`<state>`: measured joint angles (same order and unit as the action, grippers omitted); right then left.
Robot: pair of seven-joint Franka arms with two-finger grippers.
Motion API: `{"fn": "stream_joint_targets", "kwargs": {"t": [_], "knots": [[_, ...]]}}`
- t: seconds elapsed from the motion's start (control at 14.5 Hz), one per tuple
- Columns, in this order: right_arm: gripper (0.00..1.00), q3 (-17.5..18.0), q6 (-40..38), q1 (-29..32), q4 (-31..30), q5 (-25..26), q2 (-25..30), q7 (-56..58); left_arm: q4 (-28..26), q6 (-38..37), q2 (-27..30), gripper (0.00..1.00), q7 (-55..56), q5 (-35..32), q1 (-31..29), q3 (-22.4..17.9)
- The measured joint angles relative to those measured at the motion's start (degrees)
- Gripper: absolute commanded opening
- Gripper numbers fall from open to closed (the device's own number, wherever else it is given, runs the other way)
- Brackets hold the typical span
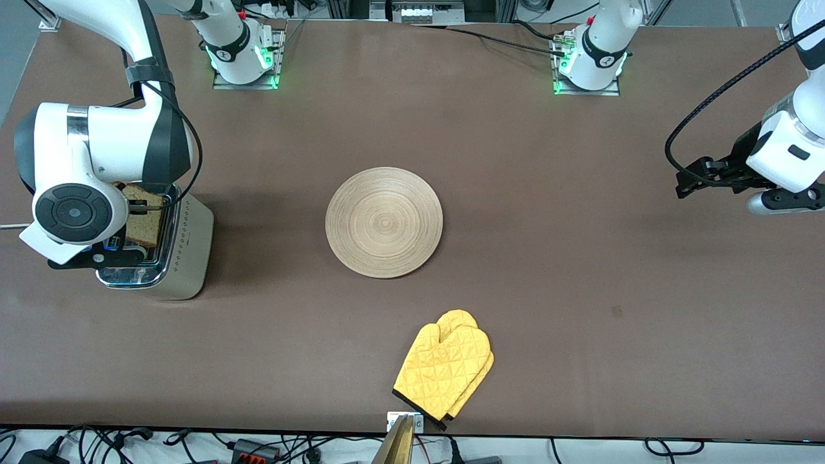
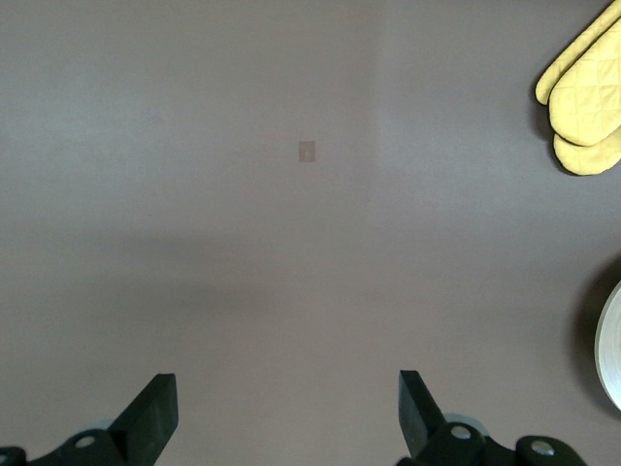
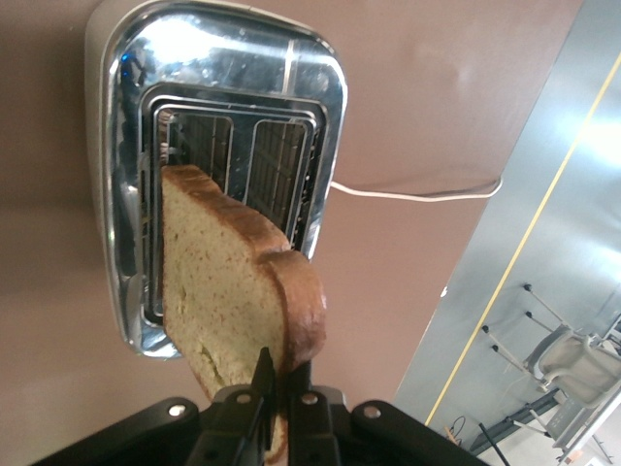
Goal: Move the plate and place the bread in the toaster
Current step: 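Lower the bread slice into the toaster slot with the right gripper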
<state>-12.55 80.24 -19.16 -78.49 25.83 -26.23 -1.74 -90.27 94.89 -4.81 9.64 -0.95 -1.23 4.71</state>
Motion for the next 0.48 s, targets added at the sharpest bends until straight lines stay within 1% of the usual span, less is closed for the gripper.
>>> {"fn": "stream_joint_targets", "kwargs": {"t": [0.48], "knots": [[0.0,0.0,0.07,0.13,-0.55,0.62,-0.07,0.04,0.06,-0.01,0.02,1.0,0.06,0.0,0.0,0.0]]}}
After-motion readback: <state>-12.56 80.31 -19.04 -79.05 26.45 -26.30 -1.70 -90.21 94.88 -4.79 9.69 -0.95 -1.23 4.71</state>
